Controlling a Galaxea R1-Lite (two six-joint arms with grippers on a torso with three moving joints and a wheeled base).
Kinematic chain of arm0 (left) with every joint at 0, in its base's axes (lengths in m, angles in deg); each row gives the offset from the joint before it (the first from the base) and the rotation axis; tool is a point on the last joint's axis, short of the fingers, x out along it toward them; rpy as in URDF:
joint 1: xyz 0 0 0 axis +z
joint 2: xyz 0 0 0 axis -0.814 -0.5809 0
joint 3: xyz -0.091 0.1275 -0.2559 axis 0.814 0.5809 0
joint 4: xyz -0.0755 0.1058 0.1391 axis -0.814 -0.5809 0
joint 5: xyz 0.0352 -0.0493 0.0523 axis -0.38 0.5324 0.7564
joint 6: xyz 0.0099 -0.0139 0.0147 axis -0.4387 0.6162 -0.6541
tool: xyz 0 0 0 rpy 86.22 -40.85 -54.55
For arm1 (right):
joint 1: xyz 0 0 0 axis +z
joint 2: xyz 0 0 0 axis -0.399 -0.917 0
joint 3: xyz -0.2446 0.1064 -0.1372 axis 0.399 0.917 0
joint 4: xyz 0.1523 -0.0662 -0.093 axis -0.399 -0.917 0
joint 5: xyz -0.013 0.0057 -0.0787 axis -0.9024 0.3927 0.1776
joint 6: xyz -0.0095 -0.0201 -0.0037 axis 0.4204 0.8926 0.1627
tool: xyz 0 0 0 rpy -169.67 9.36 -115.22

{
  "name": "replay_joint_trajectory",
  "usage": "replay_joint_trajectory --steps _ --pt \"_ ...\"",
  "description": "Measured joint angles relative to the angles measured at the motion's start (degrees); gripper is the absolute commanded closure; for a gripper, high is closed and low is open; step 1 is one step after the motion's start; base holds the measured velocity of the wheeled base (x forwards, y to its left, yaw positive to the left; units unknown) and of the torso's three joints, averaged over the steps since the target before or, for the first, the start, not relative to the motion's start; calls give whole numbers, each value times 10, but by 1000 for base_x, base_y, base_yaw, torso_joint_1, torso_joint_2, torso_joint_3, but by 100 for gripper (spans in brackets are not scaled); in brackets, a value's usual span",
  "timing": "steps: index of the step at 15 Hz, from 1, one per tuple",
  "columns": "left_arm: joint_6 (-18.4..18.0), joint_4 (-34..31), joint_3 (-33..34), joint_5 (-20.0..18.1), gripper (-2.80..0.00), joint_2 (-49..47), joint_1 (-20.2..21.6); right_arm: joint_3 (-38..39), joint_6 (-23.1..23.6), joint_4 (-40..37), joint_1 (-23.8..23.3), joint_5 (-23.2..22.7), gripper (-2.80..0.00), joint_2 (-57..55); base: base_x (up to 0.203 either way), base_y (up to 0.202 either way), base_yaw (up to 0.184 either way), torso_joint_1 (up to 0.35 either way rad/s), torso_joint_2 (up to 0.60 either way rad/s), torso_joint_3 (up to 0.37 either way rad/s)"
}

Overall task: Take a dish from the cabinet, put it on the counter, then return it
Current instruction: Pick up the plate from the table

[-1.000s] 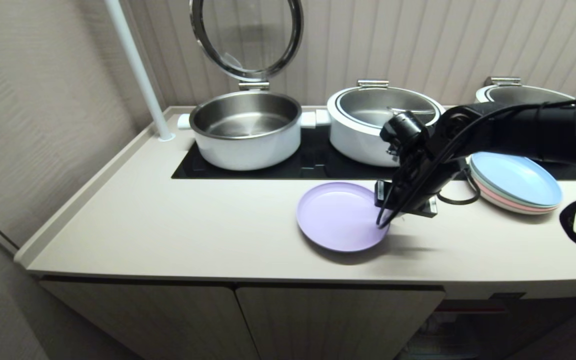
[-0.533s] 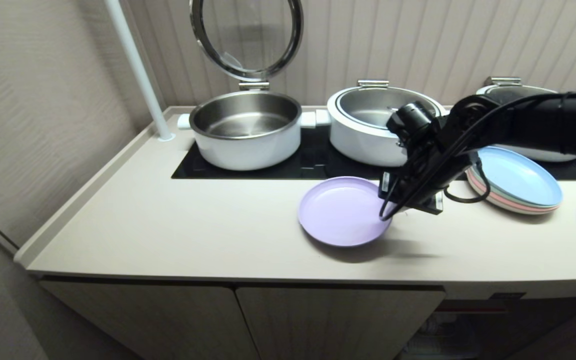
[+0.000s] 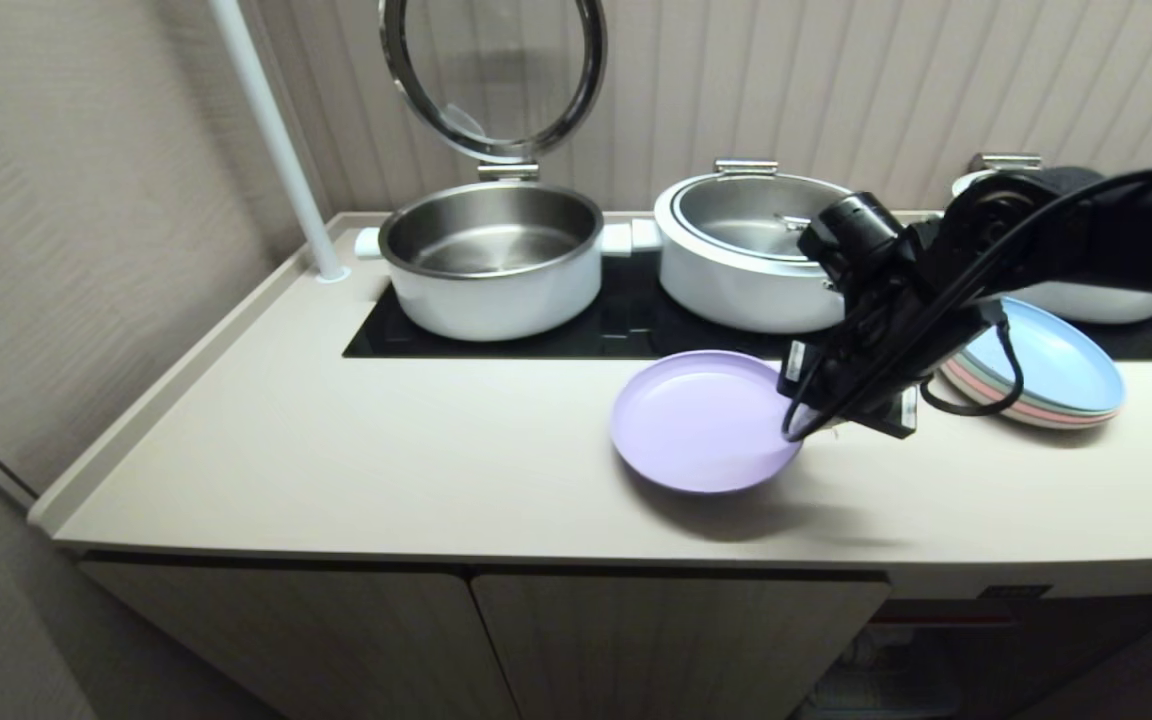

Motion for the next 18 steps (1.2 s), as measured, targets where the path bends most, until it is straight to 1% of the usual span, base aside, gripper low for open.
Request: replay_joint_trajectory --steps 5,11,16,18 --pt "0 0 0 0 0 0 0 60 -1 3 -6 0 0 50 0 0 0 0 0 0" --pt "0 0 0 0 0 0 0 153 0 8 -9 0 0 130 0 0 0 0 0 0" --pt "0 0 0 0 0 0 0 250 6 60 -9 0 0 203 0 0 0 0 0 0" --pt "0 0 0 0 0 0 0 282 7 67 -9 0 0 234 0 0 0 0 0 0"
